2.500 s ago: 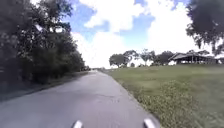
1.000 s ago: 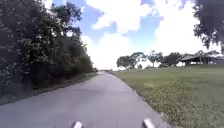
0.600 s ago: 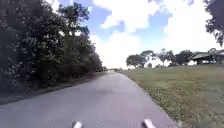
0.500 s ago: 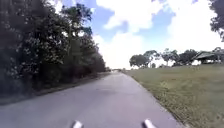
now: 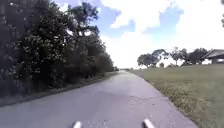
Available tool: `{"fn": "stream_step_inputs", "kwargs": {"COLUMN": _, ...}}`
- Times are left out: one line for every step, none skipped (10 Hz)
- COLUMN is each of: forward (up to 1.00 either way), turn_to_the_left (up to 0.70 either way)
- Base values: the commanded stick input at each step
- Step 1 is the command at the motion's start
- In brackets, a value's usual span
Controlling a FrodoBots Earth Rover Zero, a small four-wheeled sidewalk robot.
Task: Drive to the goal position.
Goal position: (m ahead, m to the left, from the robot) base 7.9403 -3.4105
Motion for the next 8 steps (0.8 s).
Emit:
{"fn": "stream_step_inputs", "kwargs": {"forward": 0.7, "turn_to_the_left": 0.0}}
{"fn": "stream_step_inputs", "kwargs": {"forward": 0.7, "turn_to_the_left": 0.0}}
{"fn": "stream_step_inputs", "kwargs": {"forward": 0.7, "turn_to_the_left": 0.0}}
{"fn": "stream_step_inputs", "kwargs": {"forward": 0.7, "turn_to_the_left": 0.0}}
{"fn": "stream_step_inputs", "kwargs": {"forward": 0.7, "turn_to_the_left": 0.0}}
{"fn": "stream_step_inputs", "kwargs": {"forward": 0.7, "turn_to_the_left": 0.0}}
{"fn": "stream_step_inputs", "kwargs": {"forward": 0.7, "turn_to_the_left": 0.0}}
{"fn": "stream_step_inputs", "kwargs": {"forward": 0.7, "turn_to_the_left": 0.0}}
